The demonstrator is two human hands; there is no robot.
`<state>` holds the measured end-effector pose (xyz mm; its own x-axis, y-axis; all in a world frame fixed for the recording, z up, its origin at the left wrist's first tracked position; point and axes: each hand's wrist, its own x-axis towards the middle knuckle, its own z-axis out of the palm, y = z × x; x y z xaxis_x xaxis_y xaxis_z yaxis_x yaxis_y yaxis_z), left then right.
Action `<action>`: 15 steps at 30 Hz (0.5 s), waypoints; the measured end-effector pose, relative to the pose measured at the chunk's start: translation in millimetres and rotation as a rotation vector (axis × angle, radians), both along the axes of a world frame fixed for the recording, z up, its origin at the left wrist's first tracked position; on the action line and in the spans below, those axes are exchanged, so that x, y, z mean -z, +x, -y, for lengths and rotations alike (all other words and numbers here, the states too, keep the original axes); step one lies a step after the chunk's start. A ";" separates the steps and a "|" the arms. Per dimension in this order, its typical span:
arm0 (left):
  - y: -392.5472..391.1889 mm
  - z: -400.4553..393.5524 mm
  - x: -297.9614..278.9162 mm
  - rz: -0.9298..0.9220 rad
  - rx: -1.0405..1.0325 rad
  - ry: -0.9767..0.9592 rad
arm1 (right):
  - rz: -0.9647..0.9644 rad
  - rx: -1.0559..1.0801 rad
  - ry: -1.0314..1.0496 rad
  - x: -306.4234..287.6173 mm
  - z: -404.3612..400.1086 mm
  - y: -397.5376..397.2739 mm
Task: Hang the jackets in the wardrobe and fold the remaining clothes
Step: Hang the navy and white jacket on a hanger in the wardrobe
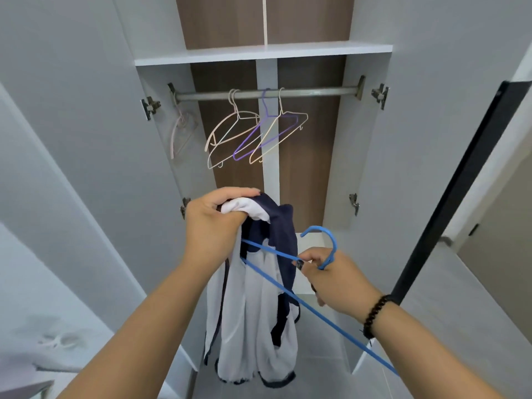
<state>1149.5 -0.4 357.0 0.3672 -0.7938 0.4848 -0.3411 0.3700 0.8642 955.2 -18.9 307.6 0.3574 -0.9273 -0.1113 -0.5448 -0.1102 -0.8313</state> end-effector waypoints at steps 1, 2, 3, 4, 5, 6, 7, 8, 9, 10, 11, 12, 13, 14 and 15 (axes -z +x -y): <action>-4.0 -2.8 -1.8 -0.001 0.014 -0.009 | 0.010 0.023 0.000 1.1 -0.9 1.5; -4.3 -9.3 -4.9 -0.008 0.031 -0.020 | 0.030 0.063 -0.016 -0.1 -4.8 4.2; -3.5 -15.5 -7.8 -0.009 0.045 -0.029 | 0.064 0.109 -0.035 -2.1 -8.4 5.7; -2.5 -19.0 -8.7 -0.001 0.057 -0.027 | 0.104 0.146 -0.047 -3.4 -9.3 5.7; 0.8 -25.0 -9.7 0.023 0.067 -0.017 | 0.142 0.168 -0.053 -6.1 -13.2 7.5; 5.2 -32.8 -9.8 0.060 0.080 0.002 | 0.179 0.175 -0.050 -9.8 -18.8 11.3; 10.0 -40.8 -7.9 0.115 0.093 0.029 | 0.210 0.173 -0.046 -14.2 -25.0 16.1; 15.4 -49.6 -4.1 0.195 0.096 0.052 | 0.236 0.160 -0.048 -18.2 -32.1 21.7; 20.7 -59.7 1.1 0.296 0.088 0.061 | 0.259 0.135 -0.054 -21.3 -39.8 28.1; 25.3 -67.6 6.9 0.401 0.081 0.056 | 0.272 0.101 -0.060 -23.9 -45.7 33.4; 31.7 -75.5 12.9 0.494 0.079 0.050 | 0.272 0.065 -0.053 -25.5 -51.6 39.9; 39.7 -84.3 17.6 0.577 0.082 0.059 | 0.263 0.035 -0.043 -25.6 -58.8 47.4; 47.7 -91.3 21.5 0.661 0.091 0.080 | 0.263 0.016 -0.039 -24.6 -65.7 53.5; 55.8 -97.8 24.6 0.758 0.102 0.110 | 0.271 0.004 -0.045 -21.8 -72.0 58.6; 62.9 -103.6 26.1 0.872 0.107 0.142 | 0.278 -0.003 -0.054 -17.5 -77.6 63.0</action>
